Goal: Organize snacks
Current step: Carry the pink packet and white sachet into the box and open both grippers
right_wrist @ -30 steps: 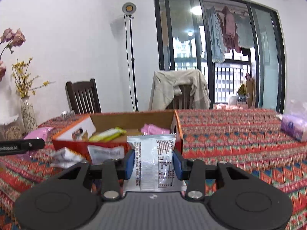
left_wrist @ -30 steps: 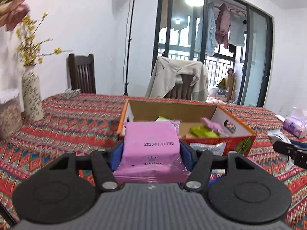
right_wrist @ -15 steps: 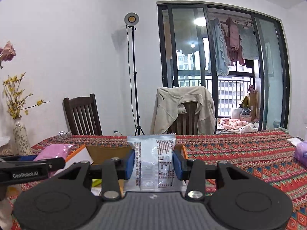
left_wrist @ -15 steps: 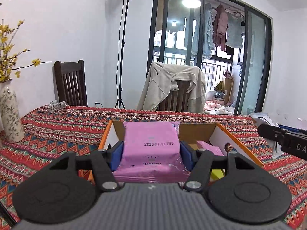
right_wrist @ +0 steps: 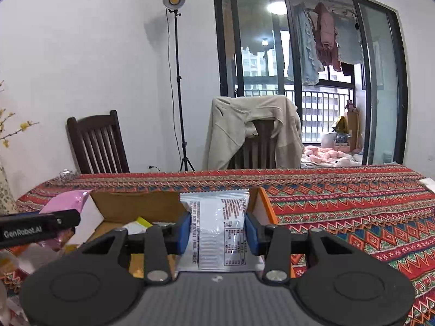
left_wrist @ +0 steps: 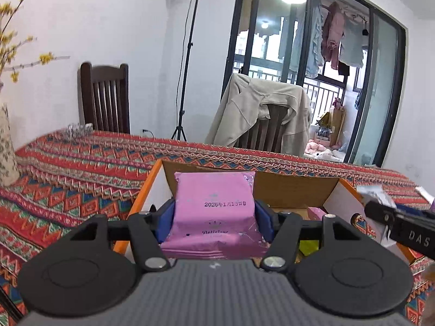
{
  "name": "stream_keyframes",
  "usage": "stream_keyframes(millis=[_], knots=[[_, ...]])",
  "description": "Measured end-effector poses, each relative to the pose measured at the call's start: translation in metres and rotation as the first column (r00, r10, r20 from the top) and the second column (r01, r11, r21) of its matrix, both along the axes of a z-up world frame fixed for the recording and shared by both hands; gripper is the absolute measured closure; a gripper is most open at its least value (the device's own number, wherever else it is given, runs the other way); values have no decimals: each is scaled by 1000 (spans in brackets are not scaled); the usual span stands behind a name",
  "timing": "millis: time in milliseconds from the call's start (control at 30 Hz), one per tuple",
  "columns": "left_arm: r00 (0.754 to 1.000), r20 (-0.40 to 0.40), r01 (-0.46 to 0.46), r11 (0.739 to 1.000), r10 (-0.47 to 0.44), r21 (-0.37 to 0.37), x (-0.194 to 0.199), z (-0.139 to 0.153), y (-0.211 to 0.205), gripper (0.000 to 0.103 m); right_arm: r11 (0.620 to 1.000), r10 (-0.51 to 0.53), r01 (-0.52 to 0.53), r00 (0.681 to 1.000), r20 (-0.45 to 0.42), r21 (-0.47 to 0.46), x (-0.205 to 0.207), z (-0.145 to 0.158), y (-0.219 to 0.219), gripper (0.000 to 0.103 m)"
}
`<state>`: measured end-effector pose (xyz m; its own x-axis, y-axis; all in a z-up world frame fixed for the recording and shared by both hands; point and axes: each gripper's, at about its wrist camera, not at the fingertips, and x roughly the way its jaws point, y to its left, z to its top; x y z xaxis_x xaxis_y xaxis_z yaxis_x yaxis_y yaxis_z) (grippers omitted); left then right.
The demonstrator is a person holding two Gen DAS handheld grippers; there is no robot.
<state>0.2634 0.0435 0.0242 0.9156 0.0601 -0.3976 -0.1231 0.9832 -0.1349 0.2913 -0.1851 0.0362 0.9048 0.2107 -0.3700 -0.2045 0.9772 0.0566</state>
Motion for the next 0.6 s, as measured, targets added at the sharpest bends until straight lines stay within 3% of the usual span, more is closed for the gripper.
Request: stream_keyframes(millis=[300,600], knots=[[1000,18,-16,999,15,46,-2,-6,-7,41,1000,26,-26,999,-19,-8,-2,-13,4,62],[999,38,5,999,-7,45,-4,-5,-8,40,999,36,-37,999,-26,-15,-3,-16,5,62]])
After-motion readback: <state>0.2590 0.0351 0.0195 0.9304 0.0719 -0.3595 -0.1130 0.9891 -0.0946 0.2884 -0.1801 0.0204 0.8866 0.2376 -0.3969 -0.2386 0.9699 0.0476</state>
